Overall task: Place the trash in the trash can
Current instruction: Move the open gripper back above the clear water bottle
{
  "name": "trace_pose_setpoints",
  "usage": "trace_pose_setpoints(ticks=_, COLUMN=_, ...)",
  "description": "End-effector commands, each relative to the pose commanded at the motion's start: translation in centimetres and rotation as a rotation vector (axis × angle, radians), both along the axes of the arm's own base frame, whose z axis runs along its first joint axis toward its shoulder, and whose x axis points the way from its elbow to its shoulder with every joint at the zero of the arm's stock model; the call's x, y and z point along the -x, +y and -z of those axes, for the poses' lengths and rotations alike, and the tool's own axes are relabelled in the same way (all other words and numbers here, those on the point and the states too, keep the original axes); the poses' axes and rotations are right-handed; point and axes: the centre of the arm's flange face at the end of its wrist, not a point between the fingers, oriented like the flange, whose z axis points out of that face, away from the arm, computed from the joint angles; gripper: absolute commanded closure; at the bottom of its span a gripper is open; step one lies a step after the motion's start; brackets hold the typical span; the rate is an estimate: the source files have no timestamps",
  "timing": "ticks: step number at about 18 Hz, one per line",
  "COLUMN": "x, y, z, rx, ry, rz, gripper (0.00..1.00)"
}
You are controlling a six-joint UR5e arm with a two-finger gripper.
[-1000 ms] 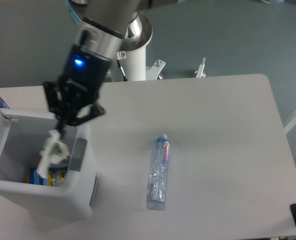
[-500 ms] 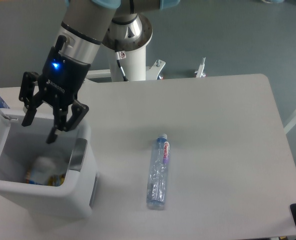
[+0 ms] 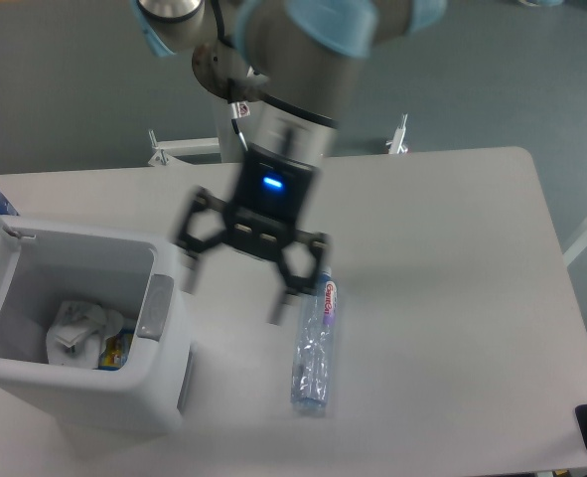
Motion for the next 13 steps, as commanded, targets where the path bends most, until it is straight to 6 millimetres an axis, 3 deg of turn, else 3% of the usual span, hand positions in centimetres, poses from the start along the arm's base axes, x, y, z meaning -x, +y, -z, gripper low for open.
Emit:
trace_pose_setpoints(ticks=3, x=2.8, y=0.3, z=5.7, rx=0.108, ry=0.000, rz=-0.027, gripper=0.00)
trace_pose_setpoints(ticks=5, x=3.8, y=0.3, z=8.0, rx=0.179, ry=0.019, rz=-0.040, gripper=0.00)
trace_pose_setpoints(ticks=13, x=3.9, y=0.4, z=8.5, rx=0.203, ry=0.028, rz=-0.044, gripper=0.00)
